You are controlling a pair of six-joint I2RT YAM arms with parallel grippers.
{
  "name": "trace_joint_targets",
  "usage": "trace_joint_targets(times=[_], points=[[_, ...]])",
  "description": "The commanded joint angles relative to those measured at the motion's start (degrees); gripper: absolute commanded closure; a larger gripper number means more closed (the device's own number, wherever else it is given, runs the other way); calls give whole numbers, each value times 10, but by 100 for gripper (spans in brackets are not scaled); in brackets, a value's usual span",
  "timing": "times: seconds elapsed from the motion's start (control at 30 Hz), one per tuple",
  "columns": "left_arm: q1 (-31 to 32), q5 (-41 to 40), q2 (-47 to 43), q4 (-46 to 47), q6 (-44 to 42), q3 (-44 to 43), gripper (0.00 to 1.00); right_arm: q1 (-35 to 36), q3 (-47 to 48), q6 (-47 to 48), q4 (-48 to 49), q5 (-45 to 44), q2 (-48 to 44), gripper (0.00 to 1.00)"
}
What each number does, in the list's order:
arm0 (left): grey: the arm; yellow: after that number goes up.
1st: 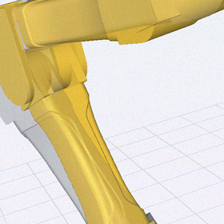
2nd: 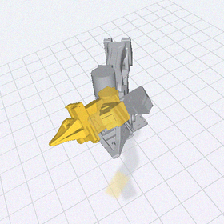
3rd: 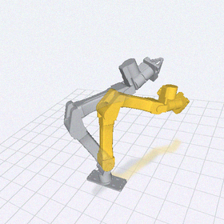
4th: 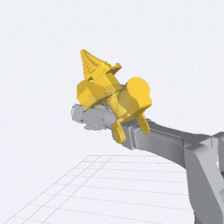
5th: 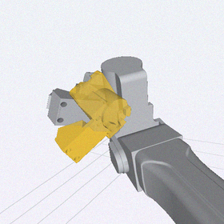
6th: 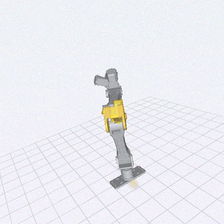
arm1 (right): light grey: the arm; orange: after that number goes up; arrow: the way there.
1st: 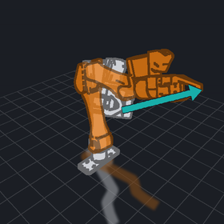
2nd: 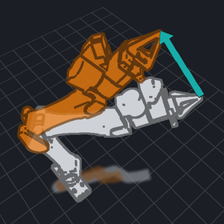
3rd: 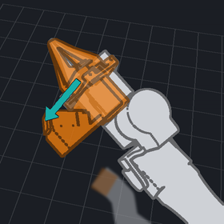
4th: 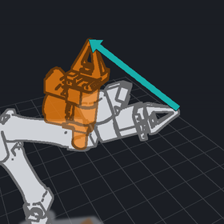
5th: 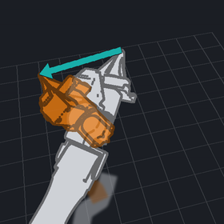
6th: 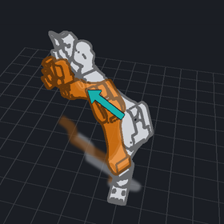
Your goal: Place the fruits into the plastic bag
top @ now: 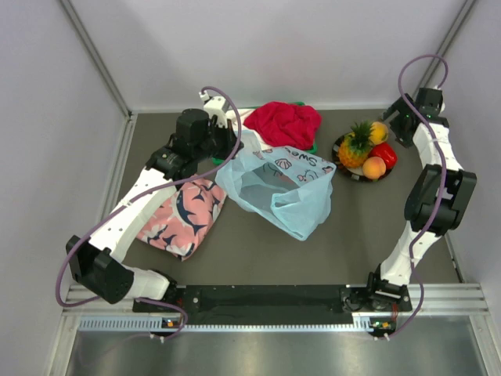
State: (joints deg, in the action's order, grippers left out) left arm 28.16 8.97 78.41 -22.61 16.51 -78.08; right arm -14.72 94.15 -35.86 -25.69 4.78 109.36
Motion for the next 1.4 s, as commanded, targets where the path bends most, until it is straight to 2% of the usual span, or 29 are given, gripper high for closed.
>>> trace_joint_targets(times=[0.0,0.6,0.77,0.9,1.1,1.13,1.23,1.37], points=[[0,-1,-5,27,-5,3,100,7,5,-3,30,4,6,6],[0,3,-6,27,-6,3,100,27,19,1,30,-16,38,7],[0,3,-6,27,-5,2,100,27,20,3,30,-18,39,9],[-1,5,-5,27,-5,3,100,28,23,4,31,-20,41,15],[0,7,-2,29,-3,3,100,15,50,33,22,-46,30,14],[-1,8,0,29,-4,4,100,4,61,39,7,-65,31,14],[-1,21,6,30,3,4,100,-7,175,77,-64,-120,73,10],[0,32,11,31,7,5,100,-23,244,98,-106,-148,132,6]])
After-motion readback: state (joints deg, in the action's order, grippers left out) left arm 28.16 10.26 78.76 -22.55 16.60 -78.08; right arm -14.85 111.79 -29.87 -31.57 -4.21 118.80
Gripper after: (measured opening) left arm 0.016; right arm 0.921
